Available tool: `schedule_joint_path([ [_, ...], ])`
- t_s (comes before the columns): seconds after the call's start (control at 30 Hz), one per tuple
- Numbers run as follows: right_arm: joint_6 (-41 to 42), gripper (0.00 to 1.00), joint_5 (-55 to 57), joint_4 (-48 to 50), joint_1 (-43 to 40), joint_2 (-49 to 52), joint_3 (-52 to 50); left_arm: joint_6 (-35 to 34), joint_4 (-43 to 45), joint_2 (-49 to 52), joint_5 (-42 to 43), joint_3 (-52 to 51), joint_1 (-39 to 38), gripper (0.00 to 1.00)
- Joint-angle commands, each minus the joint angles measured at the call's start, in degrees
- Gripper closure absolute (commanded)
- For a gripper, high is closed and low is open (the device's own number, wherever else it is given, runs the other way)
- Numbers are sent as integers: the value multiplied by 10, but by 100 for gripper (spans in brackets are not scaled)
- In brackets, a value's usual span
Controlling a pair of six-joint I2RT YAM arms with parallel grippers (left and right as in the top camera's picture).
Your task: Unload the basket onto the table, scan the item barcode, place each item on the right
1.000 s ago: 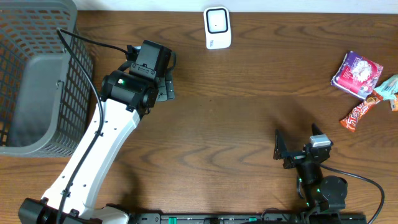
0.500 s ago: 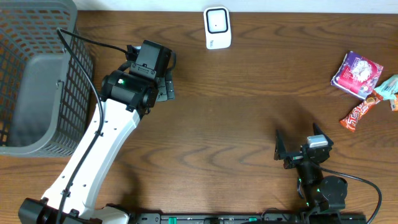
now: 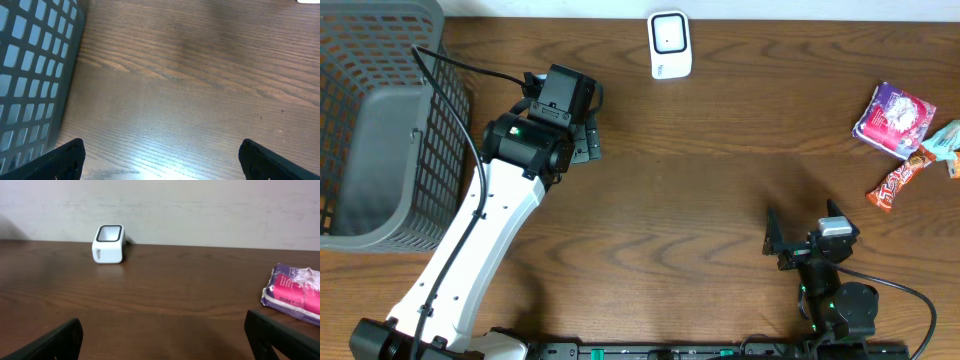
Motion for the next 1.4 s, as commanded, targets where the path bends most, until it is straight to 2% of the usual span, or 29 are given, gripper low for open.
schedule_joint_path([
  [0.0,19,1,20,-7,-4,-4,-1,-1,-2,0,-2,7,2,2],
  [1.37,23,1,14,-3,-4,-4,-1,-1,-2,0,-2,7,2,2],
])
